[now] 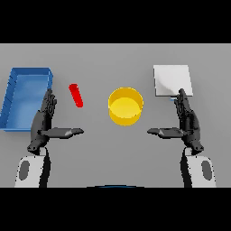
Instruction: Pick up the red beaker and tilt it to pour out 1 green nut into yellow bowl. Pick up the yellow bowl and place it on the metallic measuring scale.
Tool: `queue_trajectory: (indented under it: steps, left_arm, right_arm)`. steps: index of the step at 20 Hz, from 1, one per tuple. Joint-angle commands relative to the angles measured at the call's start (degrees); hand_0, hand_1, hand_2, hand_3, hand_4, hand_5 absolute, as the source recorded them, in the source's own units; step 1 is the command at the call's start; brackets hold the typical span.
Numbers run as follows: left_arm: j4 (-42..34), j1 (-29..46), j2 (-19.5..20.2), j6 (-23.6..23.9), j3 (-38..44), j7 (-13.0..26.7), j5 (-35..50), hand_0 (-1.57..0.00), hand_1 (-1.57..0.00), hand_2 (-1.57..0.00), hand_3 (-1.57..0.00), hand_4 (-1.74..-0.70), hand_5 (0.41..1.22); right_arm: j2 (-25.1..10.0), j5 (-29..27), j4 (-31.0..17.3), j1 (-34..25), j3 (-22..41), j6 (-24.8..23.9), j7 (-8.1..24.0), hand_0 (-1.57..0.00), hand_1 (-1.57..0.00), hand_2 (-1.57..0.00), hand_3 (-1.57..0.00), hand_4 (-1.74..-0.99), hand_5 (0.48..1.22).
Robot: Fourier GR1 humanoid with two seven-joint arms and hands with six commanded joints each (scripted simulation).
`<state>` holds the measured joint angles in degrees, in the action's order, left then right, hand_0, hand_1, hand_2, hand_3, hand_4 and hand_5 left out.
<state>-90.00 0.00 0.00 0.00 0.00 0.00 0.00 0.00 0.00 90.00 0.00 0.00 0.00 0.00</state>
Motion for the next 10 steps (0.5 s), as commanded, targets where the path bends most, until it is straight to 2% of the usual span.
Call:
queue_trajectory:
  steps: [1,6,7,8,9,10]
  left_arm:
    - [-0.11,0.16,-0.05,0.04,-0.07,-0.11,-0.01,0.0,0.0,0.0,0.0,-1.14,0.66]
    - [-1.11,1.58,0.22,-0.3,-0.34,-0.71,-0.04,0.0,0.0,0.0,0.0,-1.14,0.66]
    - [-4.38,4.02,1.67,-0.78,-3.02,-2.15,-3.31,0.0,0.0,0.0,0.0,-1.14,0.66]
    - [-7.41,6.22,2.28,-1.07,-5.35,-2.79,-5.79,0.0,0.0,0.0,0.0,-1.14,0.66]
    - [-9.71,6.96,2.87,-1.06,-6.26,-1.42,-6.85,0.0,0.0,0.0,0.0,-1.14,0.66]
    - [-12.22,8.45,3.22,-1.12,-7.33,-0.71,-7.81,0.0,0.0,0.0,0.0,-1.14,0.662]
  right_arm:
    - [-0.04,-0.05,0.02,0.03,-0.04,-0.02,-0.04,0.0,0.0,0.0,0.0,-1.071,0.578]
    - [-0.59,-0.58,0.43,0.85,-0.29,0.56,-0.53,0.0,0.0,0.0,0.0,-1.071,0.578]
    - [-2.91,5.83,2.81,2.07,2.1,-1.3,-4.51,0.0,0.0,0.0,0.0,-1.071,0.578]
    - [-3.95,10.01,4.02,3.33,3.82,-2.48,-6.14,0.0,0.0,0.0,0.0,-1.072,0.577]
    - [-4.57,12.88,5.49,4.76,5.3,-3.01,-7.2,0.0,0.0,0.0,0.0,-1.066,0.576]
    - [-4.92,14.65,5.88,5.23,6.14,-3.3,-7.19,0.0,0.0,0.0,0.0,-1.064,0.577]
